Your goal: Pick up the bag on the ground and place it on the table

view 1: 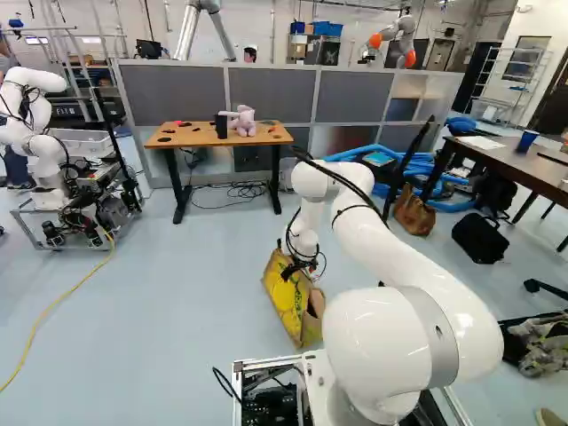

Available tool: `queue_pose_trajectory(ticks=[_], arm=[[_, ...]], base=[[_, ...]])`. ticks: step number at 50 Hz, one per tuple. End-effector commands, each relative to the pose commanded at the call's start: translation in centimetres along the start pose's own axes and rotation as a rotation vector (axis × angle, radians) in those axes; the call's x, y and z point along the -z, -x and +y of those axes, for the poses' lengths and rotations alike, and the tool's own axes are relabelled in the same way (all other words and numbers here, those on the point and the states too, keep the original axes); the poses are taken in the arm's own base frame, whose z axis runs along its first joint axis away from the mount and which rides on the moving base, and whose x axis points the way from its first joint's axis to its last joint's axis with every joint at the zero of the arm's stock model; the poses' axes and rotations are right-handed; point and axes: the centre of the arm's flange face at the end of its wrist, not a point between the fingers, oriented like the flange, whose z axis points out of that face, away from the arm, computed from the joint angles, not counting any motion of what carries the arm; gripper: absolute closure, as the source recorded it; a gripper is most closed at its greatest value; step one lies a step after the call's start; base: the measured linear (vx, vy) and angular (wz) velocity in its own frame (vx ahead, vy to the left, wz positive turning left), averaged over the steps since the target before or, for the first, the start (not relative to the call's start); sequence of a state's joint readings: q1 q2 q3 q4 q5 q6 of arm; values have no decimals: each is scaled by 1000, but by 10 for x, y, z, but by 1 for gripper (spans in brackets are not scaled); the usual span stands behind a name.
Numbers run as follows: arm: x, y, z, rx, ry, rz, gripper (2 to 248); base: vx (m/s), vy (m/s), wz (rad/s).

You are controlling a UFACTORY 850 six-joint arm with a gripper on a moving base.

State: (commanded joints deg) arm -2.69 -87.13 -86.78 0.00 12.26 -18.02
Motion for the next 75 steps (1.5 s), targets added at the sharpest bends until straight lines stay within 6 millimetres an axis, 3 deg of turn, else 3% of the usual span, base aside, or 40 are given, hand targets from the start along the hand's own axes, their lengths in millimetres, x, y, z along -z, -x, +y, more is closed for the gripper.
queue_pose_trajectory(ticks=[35, 47, 48, 52, 53, 57, 58, 62, 63, 68, 69, 73, 74, 75], arm=[[-51, 12, -4, 0, 0, -1, 3], [-57, 13, -4, 0, 0, -1, 3], [-57, 13, -4, 0, 0, -1, 34], [-57, 13, -4, 0, 0, -1, 34], [-57, 13, -4, 0, 0, -1, 73], [-57, 13, -4, 0, 0, -1, 73], [-57, 13, -4, 0, 0, -1, 111], [-57, 13, -4, 0, 0, -1, 111], [-57, 13, -4, 0, 0, -1, 148], [-57, 13, -4, 0, 0, -1, 148], [-57, 13, -4, 0, 0, -1, 185], [-57, 13, -4, 0, 0, -1, 185], [-57, 13, -4, 0, 0, -1, 220], [-57, 13, -4, 0, 0, -1, 220]], base=[[0, 0, 0], [0, 0, 0], [0, 0, 0], [0, 0, 0], [0, 0, 0], [0, 0, 0], [0, 0, 0], [0, 0, 0], [0, 0, 0], [0, 0, 0], [0, 0, 0], [0, 0, 0], [0, 0, 0], [0, 0, 0]])
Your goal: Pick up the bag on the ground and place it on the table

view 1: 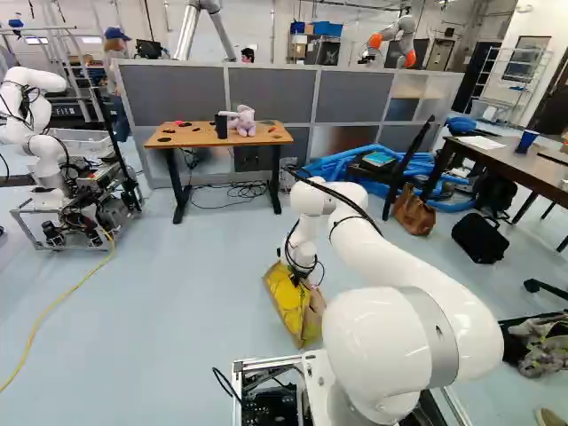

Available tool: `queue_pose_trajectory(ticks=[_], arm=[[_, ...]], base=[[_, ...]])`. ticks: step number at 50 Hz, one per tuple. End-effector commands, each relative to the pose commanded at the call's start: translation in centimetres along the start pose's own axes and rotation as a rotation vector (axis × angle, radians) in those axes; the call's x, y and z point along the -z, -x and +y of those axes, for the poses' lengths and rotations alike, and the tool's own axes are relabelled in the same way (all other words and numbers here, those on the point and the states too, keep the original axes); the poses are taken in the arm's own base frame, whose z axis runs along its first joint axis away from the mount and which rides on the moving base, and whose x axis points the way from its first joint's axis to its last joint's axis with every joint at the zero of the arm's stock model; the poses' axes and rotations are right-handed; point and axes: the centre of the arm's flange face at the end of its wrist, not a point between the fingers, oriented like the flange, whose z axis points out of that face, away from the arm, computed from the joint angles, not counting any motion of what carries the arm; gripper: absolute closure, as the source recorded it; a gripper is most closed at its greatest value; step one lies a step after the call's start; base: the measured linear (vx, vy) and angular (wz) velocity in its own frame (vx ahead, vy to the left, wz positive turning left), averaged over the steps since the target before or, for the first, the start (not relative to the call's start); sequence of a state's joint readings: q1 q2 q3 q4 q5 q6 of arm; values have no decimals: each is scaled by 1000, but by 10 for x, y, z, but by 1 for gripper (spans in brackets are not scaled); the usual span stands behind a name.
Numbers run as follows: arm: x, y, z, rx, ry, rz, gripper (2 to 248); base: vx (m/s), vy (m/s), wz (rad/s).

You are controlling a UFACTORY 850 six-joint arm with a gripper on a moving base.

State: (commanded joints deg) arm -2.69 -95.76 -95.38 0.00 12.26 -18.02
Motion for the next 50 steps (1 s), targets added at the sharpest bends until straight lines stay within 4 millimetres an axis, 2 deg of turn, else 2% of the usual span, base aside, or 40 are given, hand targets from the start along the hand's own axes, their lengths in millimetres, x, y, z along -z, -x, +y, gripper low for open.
queue_pose_trajectory(ticks=[3, 4, 11, 50], arm=[[0, 0, 0, 0, 0, 0, 220], [0, 0, 0, 0, 0, 0, 228], [7, -2, 1, 0, 0, -1, 228], [63, -14, 5, 0, 0, 1, 228]], base=[[0, 0, 0], [0, 0, 0], [0, 0, 0], [0, 0, 0]])
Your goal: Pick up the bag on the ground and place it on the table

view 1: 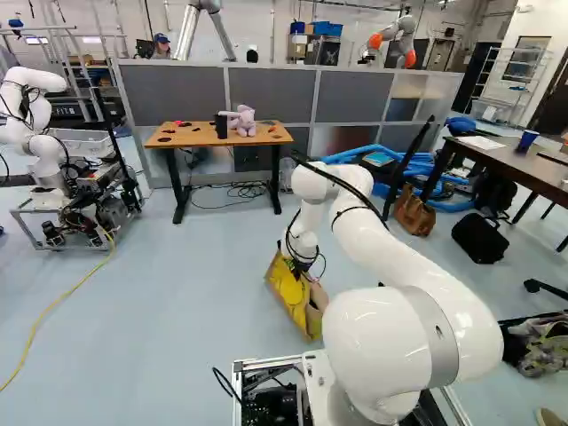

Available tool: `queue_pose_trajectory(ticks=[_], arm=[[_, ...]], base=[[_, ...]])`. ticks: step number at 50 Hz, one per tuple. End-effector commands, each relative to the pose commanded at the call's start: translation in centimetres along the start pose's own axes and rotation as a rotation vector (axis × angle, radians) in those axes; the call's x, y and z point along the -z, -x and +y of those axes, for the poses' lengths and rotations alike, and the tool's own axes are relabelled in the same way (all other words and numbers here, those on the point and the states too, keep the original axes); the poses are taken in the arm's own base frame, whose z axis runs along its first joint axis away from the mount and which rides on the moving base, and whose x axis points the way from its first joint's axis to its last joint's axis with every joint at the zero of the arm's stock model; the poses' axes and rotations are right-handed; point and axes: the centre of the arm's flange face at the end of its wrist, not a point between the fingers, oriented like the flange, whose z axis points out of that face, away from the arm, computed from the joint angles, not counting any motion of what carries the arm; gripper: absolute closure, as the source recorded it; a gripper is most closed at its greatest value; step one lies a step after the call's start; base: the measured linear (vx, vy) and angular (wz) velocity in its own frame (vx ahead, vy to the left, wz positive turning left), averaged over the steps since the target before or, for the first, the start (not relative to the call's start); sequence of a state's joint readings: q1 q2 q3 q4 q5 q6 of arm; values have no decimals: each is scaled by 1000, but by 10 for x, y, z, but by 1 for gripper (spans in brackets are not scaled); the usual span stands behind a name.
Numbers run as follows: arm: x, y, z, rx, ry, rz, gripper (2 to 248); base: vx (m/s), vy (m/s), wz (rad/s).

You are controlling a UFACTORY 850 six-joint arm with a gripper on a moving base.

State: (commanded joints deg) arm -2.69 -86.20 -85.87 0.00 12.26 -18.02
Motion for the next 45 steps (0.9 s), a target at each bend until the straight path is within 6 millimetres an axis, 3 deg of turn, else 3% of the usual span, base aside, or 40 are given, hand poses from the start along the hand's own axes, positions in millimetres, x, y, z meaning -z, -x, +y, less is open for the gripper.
queue_pose_trajectory(ticks=[19, 45], arm=[[28, -5, 2, -6, 1, 5, 228], [67, -12, 4, -185, 3, 15, 228]], base=[[0, 0, 0], [0, 0, 0]])
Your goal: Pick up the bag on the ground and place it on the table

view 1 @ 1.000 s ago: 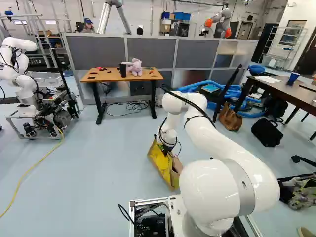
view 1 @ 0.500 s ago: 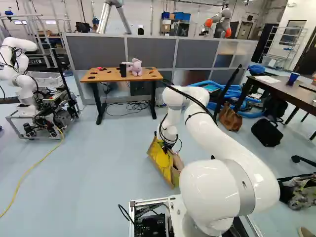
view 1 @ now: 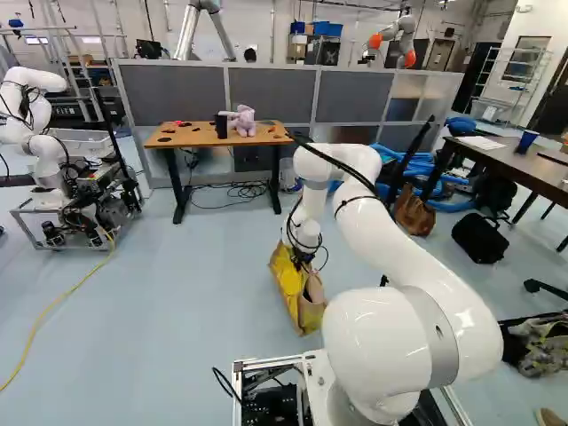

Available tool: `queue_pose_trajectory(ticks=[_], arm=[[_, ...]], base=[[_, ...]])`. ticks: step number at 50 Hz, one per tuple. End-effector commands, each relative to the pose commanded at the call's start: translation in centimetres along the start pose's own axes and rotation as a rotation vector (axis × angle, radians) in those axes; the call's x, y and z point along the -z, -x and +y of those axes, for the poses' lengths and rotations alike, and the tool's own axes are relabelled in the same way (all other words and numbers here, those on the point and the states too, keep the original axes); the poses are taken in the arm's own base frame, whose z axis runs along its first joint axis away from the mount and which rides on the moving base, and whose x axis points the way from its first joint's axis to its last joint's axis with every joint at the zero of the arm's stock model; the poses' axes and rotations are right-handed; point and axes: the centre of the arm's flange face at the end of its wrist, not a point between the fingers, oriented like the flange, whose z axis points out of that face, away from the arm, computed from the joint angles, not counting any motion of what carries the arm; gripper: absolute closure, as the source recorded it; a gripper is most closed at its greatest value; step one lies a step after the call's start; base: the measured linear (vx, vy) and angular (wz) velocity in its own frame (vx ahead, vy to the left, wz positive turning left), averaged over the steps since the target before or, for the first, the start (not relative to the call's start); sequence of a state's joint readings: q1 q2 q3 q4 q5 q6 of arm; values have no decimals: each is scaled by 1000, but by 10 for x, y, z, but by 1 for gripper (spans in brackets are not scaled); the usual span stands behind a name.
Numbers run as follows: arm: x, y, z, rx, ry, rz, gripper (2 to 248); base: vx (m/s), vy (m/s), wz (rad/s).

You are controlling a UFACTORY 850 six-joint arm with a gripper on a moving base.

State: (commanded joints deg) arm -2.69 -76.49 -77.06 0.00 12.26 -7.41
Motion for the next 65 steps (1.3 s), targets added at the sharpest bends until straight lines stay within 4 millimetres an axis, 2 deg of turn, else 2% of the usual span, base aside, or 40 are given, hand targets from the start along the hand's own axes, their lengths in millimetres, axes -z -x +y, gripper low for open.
queue_pose_trajectory(ticks=[65], arm=[[96, -13, 2, -4, 6, 47, 228]], base=[[0, 0, 0]])
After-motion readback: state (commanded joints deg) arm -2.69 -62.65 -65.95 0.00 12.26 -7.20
